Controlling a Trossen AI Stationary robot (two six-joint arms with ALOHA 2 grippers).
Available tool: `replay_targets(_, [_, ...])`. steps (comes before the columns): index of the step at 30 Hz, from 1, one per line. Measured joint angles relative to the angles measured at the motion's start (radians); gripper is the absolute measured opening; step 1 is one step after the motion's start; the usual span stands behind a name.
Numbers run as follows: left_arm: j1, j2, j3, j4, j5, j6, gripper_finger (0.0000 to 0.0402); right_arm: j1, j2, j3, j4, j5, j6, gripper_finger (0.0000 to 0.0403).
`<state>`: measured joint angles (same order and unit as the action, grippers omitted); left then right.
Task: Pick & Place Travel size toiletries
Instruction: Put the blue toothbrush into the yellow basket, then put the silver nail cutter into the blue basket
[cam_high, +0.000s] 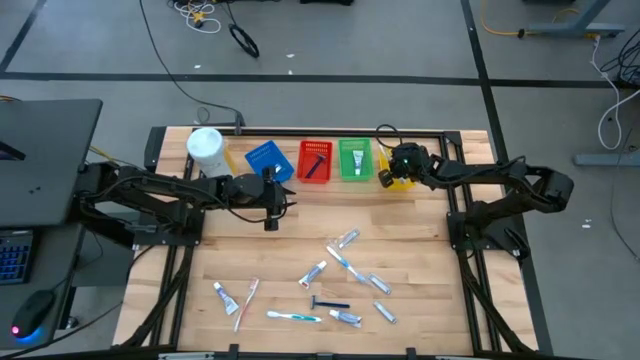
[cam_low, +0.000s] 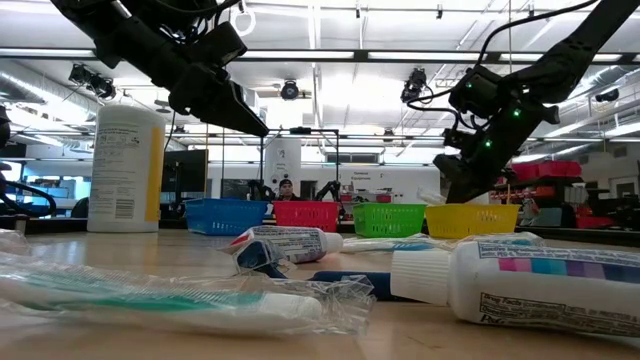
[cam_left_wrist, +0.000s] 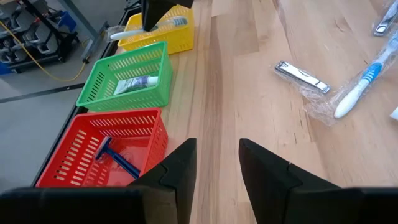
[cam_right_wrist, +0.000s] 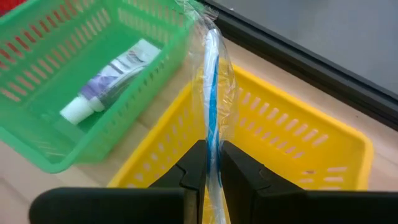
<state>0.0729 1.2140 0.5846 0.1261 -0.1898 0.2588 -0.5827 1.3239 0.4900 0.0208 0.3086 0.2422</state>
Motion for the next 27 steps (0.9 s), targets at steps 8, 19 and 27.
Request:
replay_targets(8, [0.0, 0.0, 0.0, 0.0, 0.0, 0.0, 0.0128, 0.0, 0.0, 0.0, -0.047, 0.022, 0.058, 0.0047])
replay_targets(19, [0.0, 0.0, 0.0, 0.0, 0.0, 0.0, 0.0128, 0.003, 0.0, 0.0, -0.001, 0.023, 0.046, 0.0072])
replay_targets(27, [0.0, 0.0, 0.0, 0.0, 0.0, 0.0, 0.0128, 0.002, 0.0, 0.0, -0.013, 0.056, 0.093, 0.0175])
